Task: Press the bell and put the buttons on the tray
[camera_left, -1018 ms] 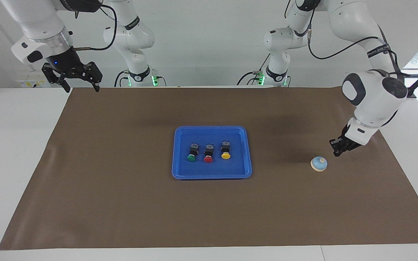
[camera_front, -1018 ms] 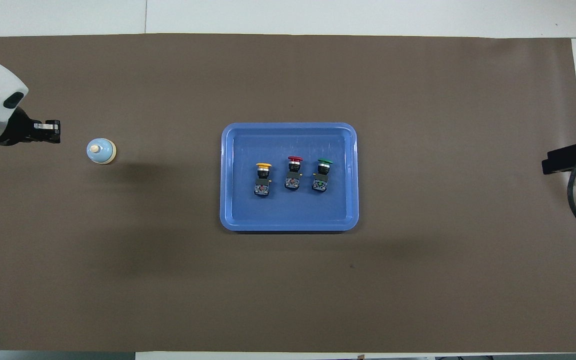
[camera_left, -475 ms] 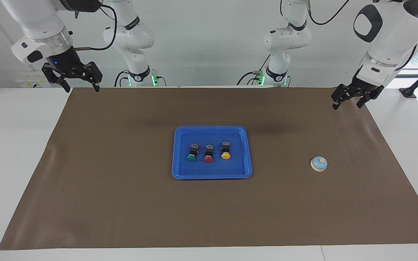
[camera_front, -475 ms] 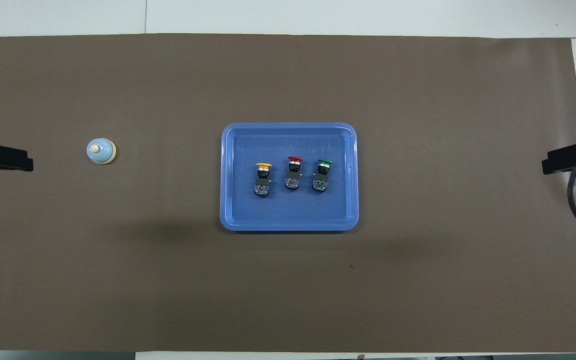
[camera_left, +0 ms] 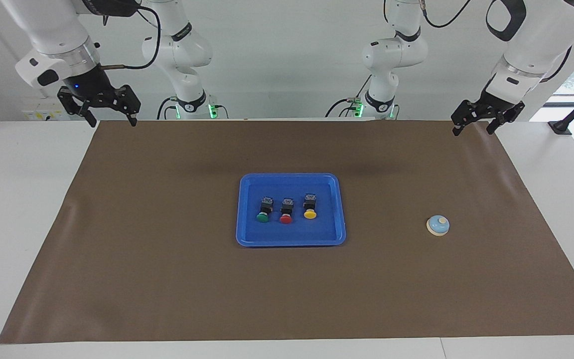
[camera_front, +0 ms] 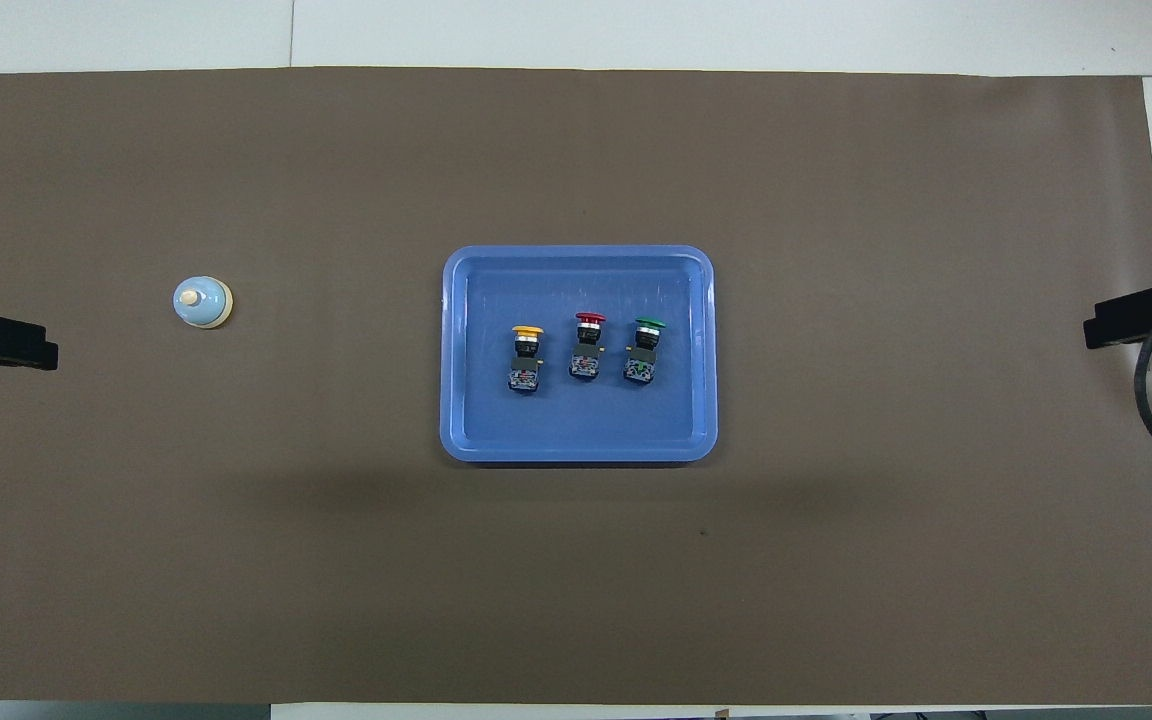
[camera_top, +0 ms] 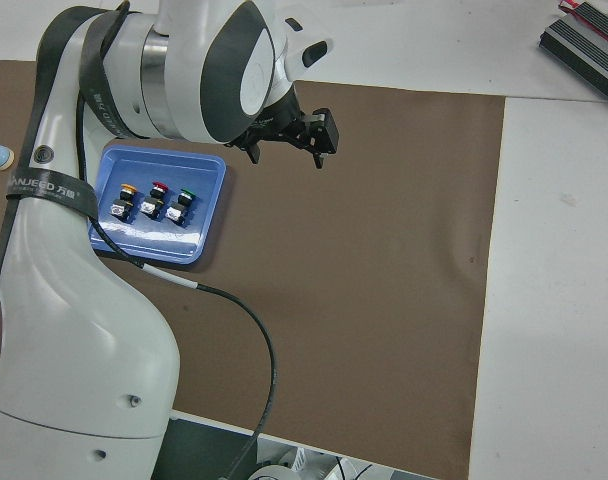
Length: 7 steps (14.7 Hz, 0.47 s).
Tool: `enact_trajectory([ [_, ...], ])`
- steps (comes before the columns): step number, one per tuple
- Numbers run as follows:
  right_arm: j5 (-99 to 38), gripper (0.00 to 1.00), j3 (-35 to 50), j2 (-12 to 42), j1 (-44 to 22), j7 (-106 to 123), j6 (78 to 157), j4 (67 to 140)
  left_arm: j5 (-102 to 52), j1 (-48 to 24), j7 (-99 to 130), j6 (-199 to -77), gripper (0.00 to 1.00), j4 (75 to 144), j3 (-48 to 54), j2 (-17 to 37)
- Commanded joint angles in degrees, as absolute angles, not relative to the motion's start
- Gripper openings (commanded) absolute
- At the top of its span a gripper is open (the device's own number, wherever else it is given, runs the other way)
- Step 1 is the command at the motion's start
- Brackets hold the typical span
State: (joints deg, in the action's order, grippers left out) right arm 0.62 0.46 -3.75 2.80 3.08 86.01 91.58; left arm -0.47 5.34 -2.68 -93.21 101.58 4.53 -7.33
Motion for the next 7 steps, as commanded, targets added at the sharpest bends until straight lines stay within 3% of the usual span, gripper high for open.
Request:
enact_trajectory([
  [1, -0.35, 1.00, 1.05, -4.92, 3.96, 3.96, 85.87, 92.90, -0.53, 4.13, -2.55, -90.97, 1.00, 100.98, 4.22, -7.03],
  [7, -0.35, 1.00, 1.05, -5.01, 3.96, 3.96, 85.78, 92.90, -0.53, 2.90, -2.72, -88.86, 1.00, 101.08, 4.31, -7.29],
])
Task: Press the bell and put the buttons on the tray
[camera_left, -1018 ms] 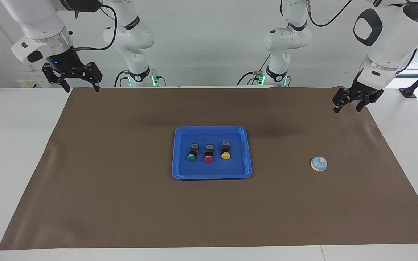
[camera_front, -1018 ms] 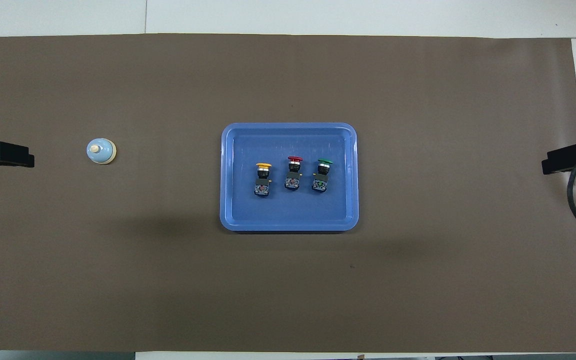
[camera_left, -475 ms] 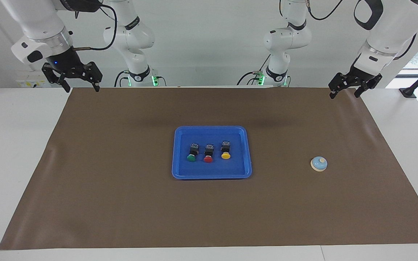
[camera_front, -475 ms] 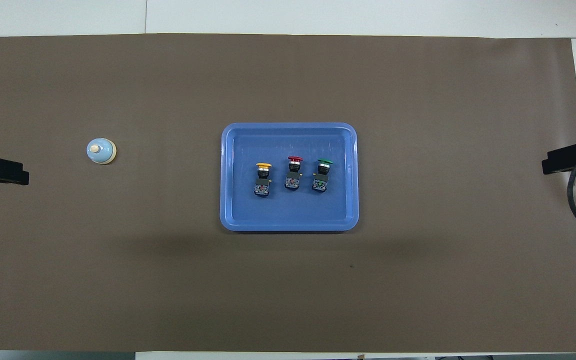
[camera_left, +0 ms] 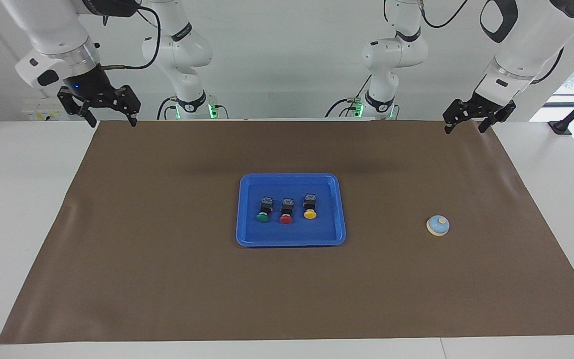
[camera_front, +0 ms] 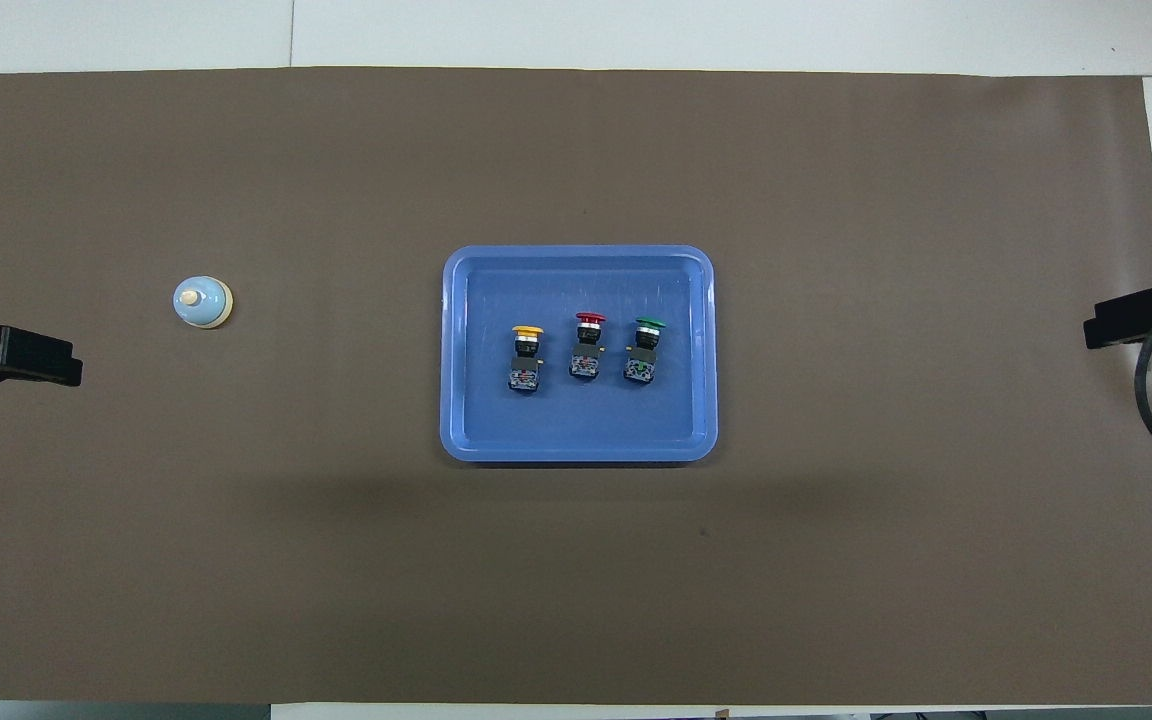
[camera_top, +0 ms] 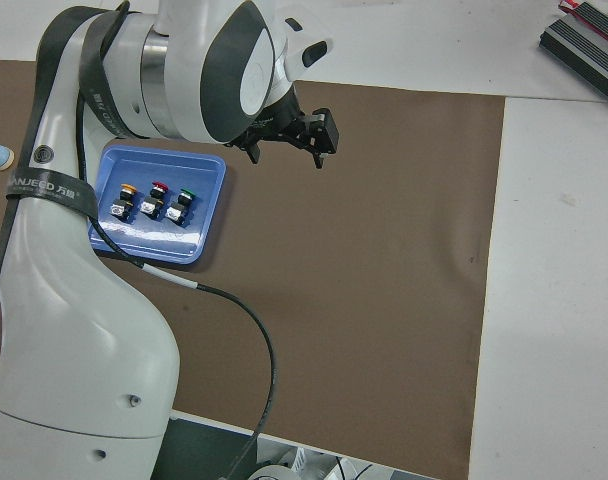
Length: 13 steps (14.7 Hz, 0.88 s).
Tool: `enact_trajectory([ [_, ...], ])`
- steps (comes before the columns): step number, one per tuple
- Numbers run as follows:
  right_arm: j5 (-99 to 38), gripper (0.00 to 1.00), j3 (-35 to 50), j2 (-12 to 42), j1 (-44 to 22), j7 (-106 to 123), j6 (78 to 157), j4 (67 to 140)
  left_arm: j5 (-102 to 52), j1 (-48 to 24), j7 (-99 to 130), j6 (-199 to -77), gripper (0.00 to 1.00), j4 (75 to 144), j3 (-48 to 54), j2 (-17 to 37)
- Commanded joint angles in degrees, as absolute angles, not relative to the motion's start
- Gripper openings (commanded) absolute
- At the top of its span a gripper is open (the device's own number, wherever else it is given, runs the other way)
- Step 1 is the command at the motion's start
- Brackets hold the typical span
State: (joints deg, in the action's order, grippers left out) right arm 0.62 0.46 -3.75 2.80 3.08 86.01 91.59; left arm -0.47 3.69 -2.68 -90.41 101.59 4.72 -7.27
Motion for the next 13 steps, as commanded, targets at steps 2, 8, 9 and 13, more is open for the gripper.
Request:
enact_trajectory([
  [2, -0.35, 1.00, 1.05, -4.92, 3.96, 3.96, 85.87, 92.90, -0.61, 2.90, -2.99, -88.86, 1.00, 101.16, 4.31, -7.29],
  [8, -0.35, 1.00, 1.05, -5.01, 3.96, 3.96, 85.87, 92.90, -1.32, 2.90, -3.16, -88.68, 1.00, 101.16, 4.31, -7.38],
  [9, -0.35, 1.00, 1.05, -5.01, 3.96, 3.96, 85.87, 92.90, -1.32, 2.90, -3.16, -88.86, 1.00, 101.08, 4.22, -7.30],
  [13, -0.35, 1.00, 1.05, -5.01, 3.96, 3.96, 85.87, 92.90, -1.32, 2.99, -3.16, -89.03, 1.00, 100.37, 4.22, -6.94],
])
